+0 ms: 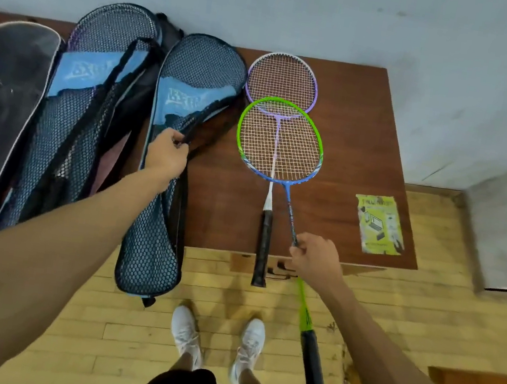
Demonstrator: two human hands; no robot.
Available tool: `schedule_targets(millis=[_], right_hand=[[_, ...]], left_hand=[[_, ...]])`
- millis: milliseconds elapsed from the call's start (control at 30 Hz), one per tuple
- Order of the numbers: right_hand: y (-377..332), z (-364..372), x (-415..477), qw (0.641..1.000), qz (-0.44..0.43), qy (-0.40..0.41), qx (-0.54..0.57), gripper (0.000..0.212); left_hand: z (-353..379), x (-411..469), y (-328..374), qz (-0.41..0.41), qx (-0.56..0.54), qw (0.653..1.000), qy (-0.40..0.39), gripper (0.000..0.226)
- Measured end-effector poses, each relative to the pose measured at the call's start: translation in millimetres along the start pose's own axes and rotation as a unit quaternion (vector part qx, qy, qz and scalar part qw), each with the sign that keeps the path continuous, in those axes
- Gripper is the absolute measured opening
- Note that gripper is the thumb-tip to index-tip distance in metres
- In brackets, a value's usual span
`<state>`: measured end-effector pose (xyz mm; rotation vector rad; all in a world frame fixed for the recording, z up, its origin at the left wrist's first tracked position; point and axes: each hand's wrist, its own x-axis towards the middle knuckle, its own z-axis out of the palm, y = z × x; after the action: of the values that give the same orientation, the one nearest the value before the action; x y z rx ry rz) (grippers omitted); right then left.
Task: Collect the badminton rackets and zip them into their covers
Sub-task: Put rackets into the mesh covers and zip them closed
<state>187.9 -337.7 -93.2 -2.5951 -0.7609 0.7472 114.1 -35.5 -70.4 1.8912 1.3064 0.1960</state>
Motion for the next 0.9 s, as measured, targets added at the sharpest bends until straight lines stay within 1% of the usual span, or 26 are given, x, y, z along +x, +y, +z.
schedule_targets(millis=[133,233,333,400,500,600,767,833,900], right_hand=[[22,-23,12,1.000,0.013,0.010,-0.005,0.015],[31,-30,16,0.999,-0.015,-0.026,-0.026,0.014],[33,-29,18,0.995,-0.040,-0.073,-0.062,0.018],[34,-26,21,0.990,-0.055,-0.096,-0.087,0.022],[33,-21,24,0.987,-0.060,-0.113,-0.098,0.021],[25,-19,33,0.987,-0.069,-0.107,-0.095,0.023],[-19,-16,56,0.988,-0.101,-0.071,-0.095,0.020],[-42,-11,67,0.989,-0.096,-0.061,-0.096,0.021],[-69,-7,82,0.993,-0.074,-0.053,-0.074,0.023]], left_hand=[[7,-17,4,-0.018,-0.010,1.000,0.007,0.024],[15,-25,16,-0.023,-0.022,0.999,0.007,0.026],[21,-28,30,-0.033,-0.039,0.998,0.018,0.030],[22,-26,35,-0.035,-0.055,0.997,0.030,0.028],[18,-23,36,-0.030,-0.078,0.995,0.051,0.020],[15,-20,32,-0.020,-0.072,0.997,0.006,0.011],[11,-15,19,-0.007,-0.077,0.995,-0.063,0.012],[5,-10,13,-0.001,-0.084,0.992,-0.095,0.013],[-1,-1,6,0.004,-0.105,0.985,-0.133,0.015]])
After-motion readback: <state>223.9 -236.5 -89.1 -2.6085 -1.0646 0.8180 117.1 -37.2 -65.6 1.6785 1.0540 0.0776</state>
